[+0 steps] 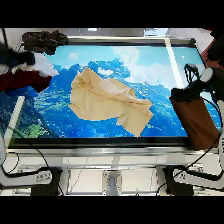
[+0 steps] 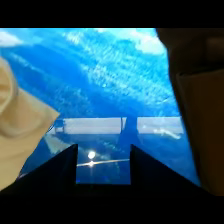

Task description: Fold the shirts.

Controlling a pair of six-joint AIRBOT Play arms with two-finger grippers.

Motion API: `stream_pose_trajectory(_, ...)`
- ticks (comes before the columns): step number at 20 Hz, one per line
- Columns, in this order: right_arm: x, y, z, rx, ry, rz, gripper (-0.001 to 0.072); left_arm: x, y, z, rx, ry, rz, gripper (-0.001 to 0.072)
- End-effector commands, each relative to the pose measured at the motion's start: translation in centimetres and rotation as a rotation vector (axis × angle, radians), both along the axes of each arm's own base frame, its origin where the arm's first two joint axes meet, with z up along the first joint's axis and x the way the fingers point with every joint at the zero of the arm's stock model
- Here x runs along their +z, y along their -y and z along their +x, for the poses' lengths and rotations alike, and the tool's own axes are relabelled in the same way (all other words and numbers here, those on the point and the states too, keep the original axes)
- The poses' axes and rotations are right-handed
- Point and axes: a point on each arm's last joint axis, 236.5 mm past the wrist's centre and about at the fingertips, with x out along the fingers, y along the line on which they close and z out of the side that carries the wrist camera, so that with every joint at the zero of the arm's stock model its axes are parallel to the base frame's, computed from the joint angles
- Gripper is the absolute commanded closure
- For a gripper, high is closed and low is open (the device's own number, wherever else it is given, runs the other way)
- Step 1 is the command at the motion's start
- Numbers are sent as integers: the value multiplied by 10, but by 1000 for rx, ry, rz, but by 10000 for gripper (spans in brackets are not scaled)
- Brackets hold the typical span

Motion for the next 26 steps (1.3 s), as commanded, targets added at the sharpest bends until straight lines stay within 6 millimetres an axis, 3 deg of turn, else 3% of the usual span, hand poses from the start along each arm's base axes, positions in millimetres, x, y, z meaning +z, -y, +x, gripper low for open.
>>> stream_pose_trajectory(1,-32,-53,-45,85,-83,263,315,-78,31,-69,45,-157,-250,223)
stream_pose_trajectory(3,-50,-78,-58,126,-102,320,314,-119,70,-84,87,-186,-455,223)
stream_pose_trajectory(5,-55,-88,-59,147,-103,317,315,-145,92,-89,148,-206,-603,223)
stream_pose_trajectory(9,-47,-100,-50,138,-65,363,315,-190,112,-101,238,-289,-726,222)
stream_pose_trajectory(11,-43,-107,-48,145,-53,391,315,-212,112,-108,265,-341,-727,222)
stream_pose_trajectory(16,-26,-110,-47,151,-3,398,315,-228,99,-75,386,-247,-775,223)
stream_pose_trajectory(20,-6,-111,-44,156,63,392,315,-257,126,-81,325,-321,-758,237)
stream_pose_trajectory(23,7,-111,-45,162,104,382,315,-270,144,-71,339,-304,-757,240)
stream_pose_trajectory(24,11,-110,-45,165,116,377,315,-271,149,-67,349,-292,-764,332)
stream_pose_trajectory(26,13,-110,-47,169,117,372,316,-269,154,-62,338,-270,-762,638)
